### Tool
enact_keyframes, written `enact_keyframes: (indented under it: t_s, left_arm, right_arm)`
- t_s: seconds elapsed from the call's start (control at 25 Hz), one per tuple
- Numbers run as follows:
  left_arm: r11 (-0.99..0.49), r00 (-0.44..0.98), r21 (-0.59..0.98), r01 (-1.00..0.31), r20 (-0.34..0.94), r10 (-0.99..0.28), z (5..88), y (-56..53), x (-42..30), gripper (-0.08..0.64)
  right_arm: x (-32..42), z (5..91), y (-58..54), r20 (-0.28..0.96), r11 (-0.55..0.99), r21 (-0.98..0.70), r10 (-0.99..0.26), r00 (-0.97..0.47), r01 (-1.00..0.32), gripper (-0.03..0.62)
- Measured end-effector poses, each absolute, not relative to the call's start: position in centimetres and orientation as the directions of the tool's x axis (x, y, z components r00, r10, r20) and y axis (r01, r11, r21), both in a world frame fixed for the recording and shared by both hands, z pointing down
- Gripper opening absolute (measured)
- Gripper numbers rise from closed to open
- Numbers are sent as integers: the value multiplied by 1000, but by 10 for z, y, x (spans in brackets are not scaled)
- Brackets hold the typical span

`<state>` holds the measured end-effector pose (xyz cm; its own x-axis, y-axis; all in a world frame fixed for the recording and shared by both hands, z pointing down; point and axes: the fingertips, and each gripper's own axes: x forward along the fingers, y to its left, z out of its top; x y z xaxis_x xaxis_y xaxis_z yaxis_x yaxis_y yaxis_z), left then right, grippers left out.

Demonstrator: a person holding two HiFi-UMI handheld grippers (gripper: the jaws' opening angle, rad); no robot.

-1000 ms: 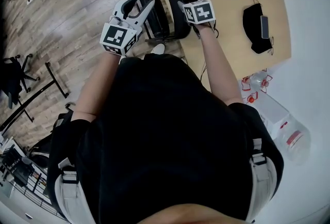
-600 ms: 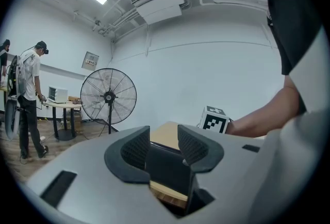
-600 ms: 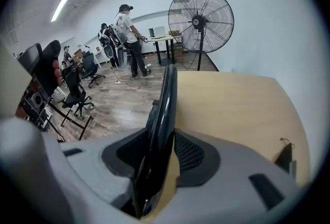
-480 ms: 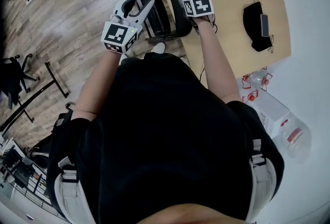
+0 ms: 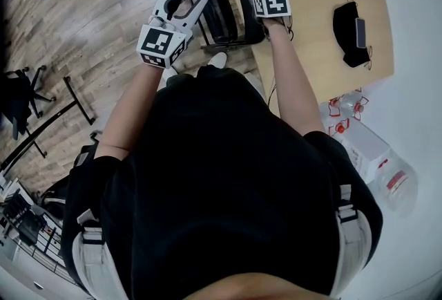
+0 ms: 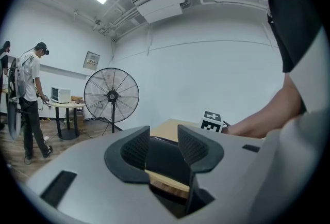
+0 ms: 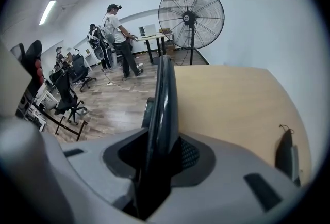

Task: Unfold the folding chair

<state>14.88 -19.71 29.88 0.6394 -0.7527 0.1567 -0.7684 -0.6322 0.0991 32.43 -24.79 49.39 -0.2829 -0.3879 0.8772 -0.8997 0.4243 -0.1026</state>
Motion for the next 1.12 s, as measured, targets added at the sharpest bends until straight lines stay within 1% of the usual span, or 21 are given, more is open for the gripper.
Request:
enact_keyframes:
  t_s: [0.36, 0.8, 1.12]
  left_arm:
    - [-592, 602, 112, -798, 195, -775, 313, -188, 99, 164]
    - [-572, 592, 153, -806, 226, -774, 332, -179, 55, 164]
    - [-562, 586, 166, -810, 256, -769, 348, -174, 28, 164]
  right_arm:
    - [313, 492, -244, 886, 394, -86, -390, -252, -915, 123]
    - [264, 480, -224, 882, 419, -23, -420, -216, -908, 123]
    - [218, 469, -208, 867, 450, 2, -446, -223, -893, 124]
